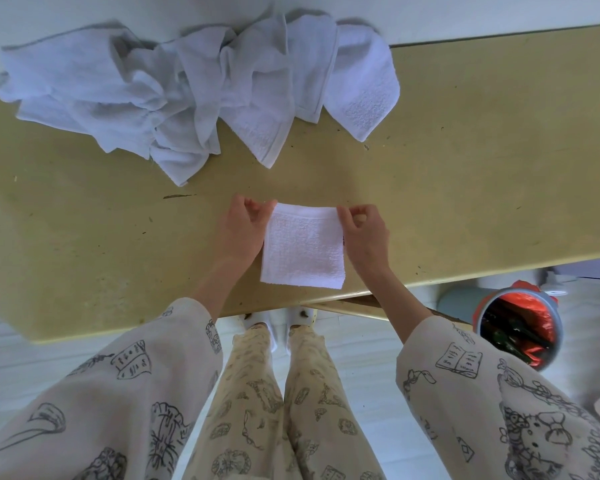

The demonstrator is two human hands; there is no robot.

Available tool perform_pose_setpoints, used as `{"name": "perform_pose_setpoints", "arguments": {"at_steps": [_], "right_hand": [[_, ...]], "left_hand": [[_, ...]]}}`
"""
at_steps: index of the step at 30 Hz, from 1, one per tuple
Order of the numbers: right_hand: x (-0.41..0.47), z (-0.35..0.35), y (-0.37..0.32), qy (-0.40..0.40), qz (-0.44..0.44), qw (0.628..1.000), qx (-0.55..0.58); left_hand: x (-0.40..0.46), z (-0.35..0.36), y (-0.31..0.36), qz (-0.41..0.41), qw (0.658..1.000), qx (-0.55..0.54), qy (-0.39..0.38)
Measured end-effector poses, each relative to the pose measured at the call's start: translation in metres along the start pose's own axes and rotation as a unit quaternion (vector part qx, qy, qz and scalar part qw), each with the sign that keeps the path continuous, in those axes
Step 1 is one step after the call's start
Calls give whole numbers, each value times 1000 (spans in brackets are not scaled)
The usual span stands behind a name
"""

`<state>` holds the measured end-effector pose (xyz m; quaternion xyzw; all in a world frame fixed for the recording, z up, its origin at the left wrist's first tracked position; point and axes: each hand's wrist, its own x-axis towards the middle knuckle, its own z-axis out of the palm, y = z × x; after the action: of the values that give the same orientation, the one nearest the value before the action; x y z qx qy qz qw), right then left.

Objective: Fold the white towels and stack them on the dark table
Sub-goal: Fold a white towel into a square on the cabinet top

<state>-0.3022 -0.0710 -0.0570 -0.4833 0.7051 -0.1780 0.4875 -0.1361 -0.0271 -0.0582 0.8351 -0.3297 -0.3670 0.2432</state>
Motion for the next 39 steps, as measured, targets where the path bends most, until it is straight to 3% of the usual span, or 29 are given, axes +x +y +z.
{"name": "perform_pose_setpoints", "arguments": {"at_steps": [9,18,23,30,35,39], "right_hand": [[-26,-21,18,-41,35,998,24],[-48,-38,28,-123,140,982,42],[-54,-35,27,-138,141,978,68],[-55,-25,29,-131,134,976,115],[-58,-21,28,-158,129,969,142],[-58,-18,28,-157,149,959,183]], "left_hand": [[-46,-15,-22,-85,995,-53,-26],[-73,-18,-37,-160,977,-58,-127],[-68,-21,-41,-158,968,-100,-168],[-57,-27,-33,-190,927,-161,-279],[-52,-23,-33,-235,904,-186,-304],[-52,-19,-36,-222,913,-190,-286]]}}
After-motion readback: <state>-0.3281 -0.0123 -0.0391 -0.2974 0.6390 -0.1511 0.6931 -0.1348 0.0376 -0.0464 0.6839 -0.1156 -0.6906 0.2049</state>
